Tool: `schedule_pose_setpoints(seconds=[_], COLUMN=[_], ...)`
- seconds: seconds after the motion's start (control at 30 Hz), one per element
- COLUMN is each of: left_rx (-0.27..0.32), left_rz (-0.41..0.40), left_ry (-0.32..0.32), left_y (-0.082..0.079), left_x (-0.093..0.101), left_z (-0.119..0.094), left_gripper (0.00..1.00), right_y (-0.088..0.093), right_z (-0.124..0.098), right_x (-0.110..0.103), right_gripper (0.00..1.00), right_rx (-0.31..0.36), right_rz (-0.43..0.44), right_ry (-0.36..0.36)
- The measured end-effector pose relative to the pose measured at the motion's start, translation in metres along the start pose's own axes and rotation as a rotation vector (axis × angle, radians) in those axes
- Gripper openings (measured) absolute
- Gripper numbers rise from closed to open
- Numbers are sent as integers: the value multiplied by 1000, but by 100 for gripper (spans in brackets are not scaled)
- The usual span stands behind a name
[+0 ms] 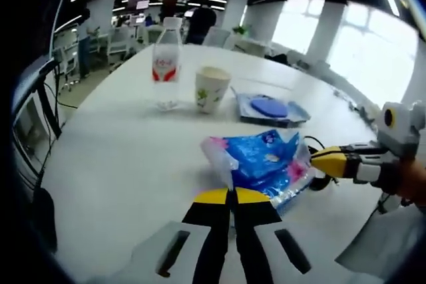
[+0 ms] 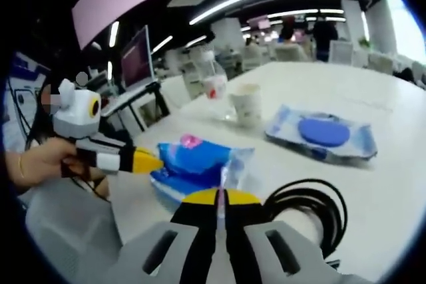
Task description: Arrange the tabletop items into an orderly group along one side of the table until the central work area is clear of visible clutter.
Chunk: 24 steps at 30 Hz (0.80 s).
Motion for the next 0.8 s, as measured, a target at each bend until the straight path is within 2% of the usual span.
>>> schedule_pose_setpoints(seconds=[0.2, 0.4, 0.8], left_rx=[29, 28, 67], left_rz=[15, 40, 11], left_ry=[26, 41, 87], left_y=[-11, -18, -38], left_x=[7, 13, 27], left_z=[-4, -6, -6], left_gripper=[1, 1, 1], right_y=[-9, -18, -38], right_z=[-12, -21, -40], right_x=[-2, -3, 5], right_gripper=[0, 0, 0], right_rx=[29, 41, 93], right_rz=[5, 5, 7], right_ry=[0, 3, 27])
Point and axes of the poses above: the point that each gripper's makers call its tool centre point, and the gripper's own axes: z roughly forward along the fingers, x roughly to its right, y roughly out of its underside, the point moved 2 cm from there along -z, roughly backward along the fingers, and after that the axes turned 4 degrees about z, right-handed, at the moved point
